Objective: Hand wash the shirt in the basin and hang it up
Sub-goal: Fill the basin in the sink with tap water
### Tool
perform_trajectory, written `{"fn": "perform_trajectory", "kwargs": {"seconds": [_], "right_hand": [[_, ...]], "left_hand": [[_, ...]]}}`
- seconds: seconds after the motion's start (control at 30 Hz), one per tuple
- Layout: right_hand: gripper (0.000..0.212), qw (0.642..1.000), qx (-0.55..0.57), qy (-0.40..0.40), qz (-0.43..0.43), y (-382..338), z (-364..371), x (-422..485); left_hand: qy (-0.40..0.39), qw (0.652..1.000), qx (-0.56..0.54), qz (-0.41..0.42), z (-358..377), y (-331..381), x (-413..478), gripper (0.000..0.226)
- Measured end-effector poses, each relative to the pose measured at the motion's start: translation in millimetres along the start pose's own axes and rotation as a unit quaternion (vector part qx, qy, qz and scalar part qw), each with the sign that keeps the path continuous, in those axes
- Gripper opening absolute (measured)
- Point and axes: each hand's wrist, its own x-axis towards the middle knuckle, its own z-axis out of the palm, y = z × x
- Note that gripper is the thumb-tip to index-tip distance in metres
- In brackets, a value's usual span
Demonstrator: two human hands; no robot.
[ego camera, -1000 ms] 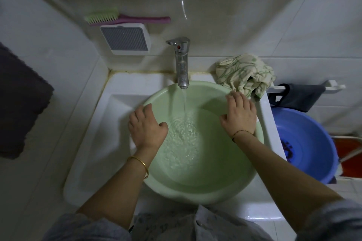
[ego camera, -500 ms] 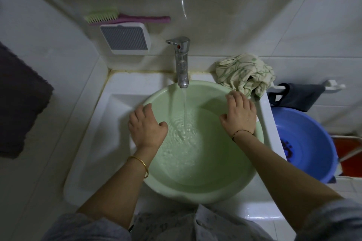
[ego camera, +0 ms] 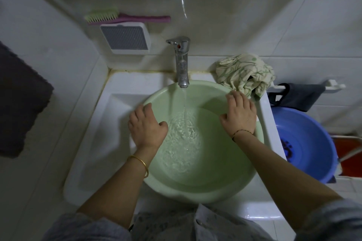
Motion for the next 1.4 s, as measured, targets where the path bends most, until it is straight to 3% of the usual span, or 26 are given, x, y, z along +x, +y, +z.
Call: {"fn": "perform_trajectory", "kwargs": {"seconds": [1.4], "right_hand": [[0.063, 1.000, 0.002, -0.001, 0.001, -1.1, -1.0, -0.6]], "left_hand": [[0.007, 1.000, 0.004, 0.000, 2.2, -1.0, -0.2, 0.069]]}}
